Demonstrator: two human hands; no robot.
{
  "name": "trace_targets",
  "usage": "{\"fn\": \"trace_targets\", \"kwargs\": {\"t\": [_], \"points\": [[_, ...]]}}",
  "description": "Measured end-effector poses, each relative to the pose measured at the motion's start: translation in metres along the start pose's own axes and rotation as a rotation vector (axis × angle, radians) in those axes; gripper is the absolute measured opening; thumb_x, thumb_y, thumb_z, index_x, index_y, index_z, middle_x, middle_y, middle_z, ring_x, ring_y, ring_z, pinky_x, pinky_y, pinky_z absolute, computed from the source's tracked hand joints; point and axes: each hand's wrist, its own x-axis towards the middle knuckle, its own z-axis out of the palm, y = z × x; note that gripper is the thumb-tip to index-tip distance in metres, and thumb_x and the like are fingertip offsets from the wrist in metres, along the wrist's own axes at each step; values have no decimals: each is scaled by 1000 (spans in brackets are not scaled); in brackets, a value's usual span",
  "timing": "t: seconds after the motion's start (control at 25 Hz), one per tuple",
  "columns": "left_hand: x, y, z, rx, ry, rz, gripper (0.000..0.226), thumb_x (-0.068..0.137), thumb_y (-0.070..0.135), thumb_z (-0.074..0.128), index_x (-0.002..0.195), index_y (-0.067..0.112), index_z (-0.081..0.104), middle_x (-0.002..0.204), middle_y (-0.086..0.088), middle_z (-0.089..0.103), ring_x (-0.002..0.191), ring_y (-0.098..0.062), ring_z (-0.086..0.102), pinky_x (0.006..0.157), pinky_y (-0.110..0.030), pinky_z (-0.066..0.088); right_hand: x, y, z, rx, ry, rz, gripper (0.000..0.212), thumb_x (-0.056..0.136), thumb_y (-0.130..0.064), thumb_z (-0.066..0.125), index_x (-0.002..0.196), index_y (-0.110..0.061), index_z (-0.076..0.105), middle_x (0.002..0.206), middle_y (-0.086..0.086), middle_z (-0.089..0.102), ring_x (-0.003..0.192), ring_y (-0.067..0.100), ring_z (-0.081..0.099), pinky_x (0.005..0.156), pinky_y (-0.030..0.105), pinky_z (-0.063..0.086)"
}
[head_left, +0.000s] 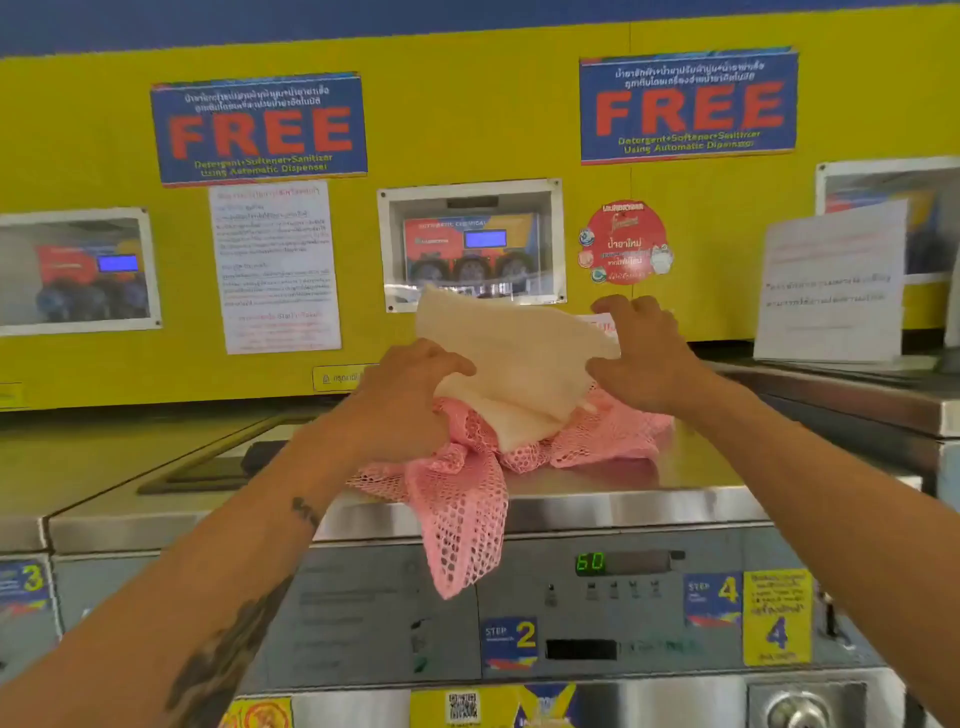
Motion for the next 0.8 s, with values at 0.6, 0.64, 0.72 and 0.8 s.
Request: {"fn": "trace_targets", "kwargs": {"t": [0.6,0.64,0.72,0.8], "points": [[93,-54,-5,-211,-190,-177,21,84,15,65,96,32,73,106,15,70,100,-3,63,96,-36,51,91,-26,38,304,-886,-170,69,78,-61,66,138,-45,35,130,-23,49,119,7,49,100,34,41],[99,-51,3,-237,-75,-165,15,83,16,65,89,29,72,96,12,72,91,-4,65,89,-36,54,86,-33,45,312,-872,-176,78,74,-65,66,140,-48,30,134,-23,47,120,6,49,99,35,42],[110,-46,19,-279,93,-134,4,80,22,67,78,25,66,80,10,69,78,-8,65,75,-38,55,72,-45,68,302,-784,-154,77,76,-57,67,141,-42,28,129,-21,50,110,3,53,87,31,47],[116,-47,31,-289,166,-63,8,76,26,68,74,23,61,74,8,65,74,-13,62,69,-41,53,70,-45,87,250,-561,-93,55,79,-41,62,129,-31,42,111,-9,61,95,16,62,74,38,51]]}}
